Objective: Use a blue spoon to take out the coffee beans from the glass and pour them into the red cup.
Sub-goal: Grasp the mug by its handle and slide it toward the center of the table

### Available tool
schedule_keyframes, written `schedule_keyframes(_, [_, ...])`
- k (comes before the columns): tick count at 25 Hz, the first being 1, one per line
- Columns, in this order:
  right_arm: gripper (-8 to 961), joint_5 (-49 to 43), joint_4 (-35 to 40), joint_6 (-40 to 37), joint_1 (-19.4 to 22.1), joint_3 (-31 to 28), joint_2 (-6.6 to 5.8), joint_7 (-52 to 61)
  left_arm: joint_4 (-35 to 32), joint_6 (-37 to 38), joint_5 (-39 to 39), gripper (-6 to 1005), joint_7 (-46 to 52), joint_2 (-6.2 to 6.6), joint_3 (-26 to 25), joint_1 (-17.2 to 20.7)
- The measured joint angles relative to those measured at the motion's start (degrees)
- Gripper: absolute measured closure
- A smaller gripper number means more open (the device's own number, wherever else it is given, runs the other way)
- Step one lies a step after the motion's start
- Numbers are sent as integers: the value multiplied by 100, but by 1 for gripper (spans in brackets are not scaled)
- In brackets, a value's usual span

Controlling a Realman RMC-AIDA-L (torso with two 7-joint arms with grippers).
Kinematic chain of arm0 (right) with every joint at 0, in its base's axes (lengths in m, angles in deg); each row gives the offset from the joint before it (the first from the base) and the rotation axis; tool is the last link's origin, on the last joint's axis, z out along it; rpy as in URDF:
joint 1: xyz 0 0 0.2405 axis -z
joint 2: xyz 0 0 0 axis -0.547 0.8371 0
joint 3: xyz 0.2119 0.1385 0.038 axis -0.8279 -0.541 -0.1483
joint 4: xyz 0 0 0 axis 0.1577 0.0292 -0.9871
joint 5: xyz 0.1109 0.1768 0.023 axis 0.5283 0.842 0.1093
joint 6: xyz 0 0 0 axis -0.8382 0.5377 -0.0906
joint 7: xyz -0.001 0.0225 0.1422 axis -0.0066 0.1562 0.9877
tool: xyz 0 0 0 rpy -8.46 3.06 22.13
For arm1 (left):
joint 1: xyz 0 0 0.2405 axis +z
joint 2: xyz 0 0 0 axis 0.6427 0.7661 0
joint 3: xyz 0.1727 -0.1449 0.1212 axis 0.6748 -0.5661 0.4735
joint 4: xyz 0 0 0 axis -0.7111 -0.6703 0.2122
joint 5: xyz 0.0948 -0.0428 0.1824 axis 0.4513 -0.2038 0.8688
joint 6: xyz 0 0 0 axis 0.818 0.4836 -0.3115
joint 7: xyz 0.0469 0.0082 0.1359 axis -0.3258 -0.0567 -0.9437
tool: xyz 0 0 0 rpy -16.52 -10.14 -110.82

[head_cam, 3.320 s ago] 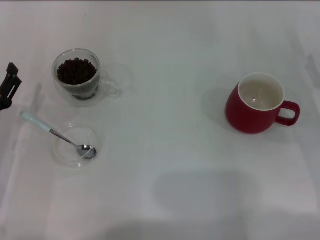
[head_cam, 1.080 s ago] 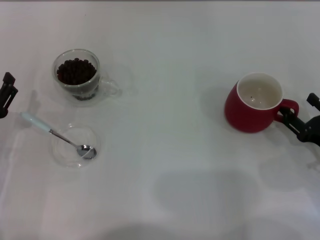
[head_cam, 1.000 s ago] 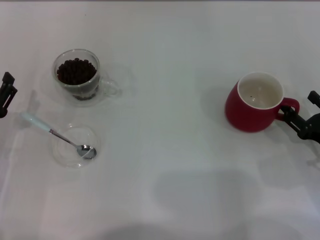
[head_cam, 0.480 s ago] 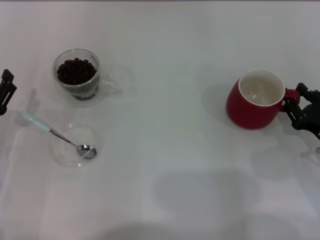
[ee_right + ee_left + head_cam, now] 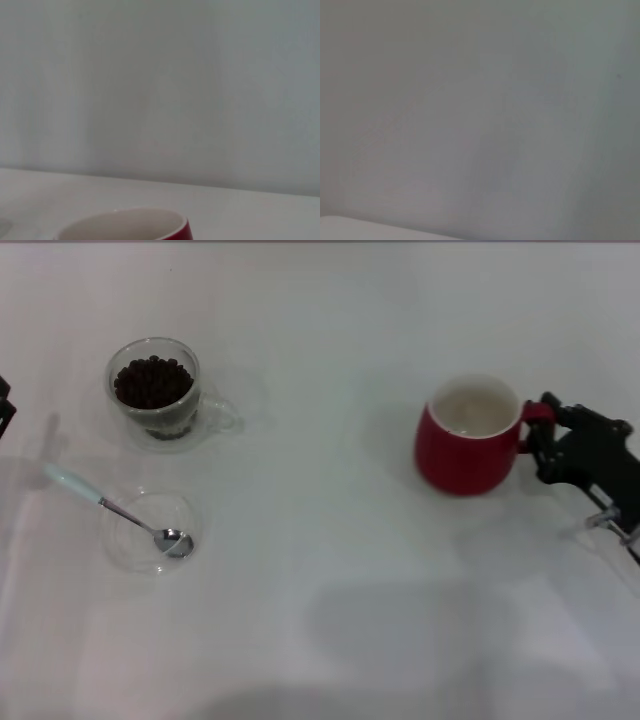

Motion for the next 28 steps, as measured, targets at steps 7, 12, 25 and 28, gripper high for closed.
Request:
schedule_keyframes(7, [761, -467, 354, 216, -142, 57, 13, -108, 54, 45, -43, 122, 0, -7, -2, -84])
schedule_keyframes(12, [756, -784, 570, 422, -238, 75, 26, -109, 60, 55, -28, 122, 0, -12, -2, -112])
schedule_keyframes(25, [744, -1280, 537, 461, -322, 156, -6, -108, 59, 65, -32, 123, 50, -18, -2, -83])
schedule_keyframes(28, [698, -1292, 531, 466, -319, 155, -9, -108, 61, 65, -35, 123, 51, -18, -2, -90])
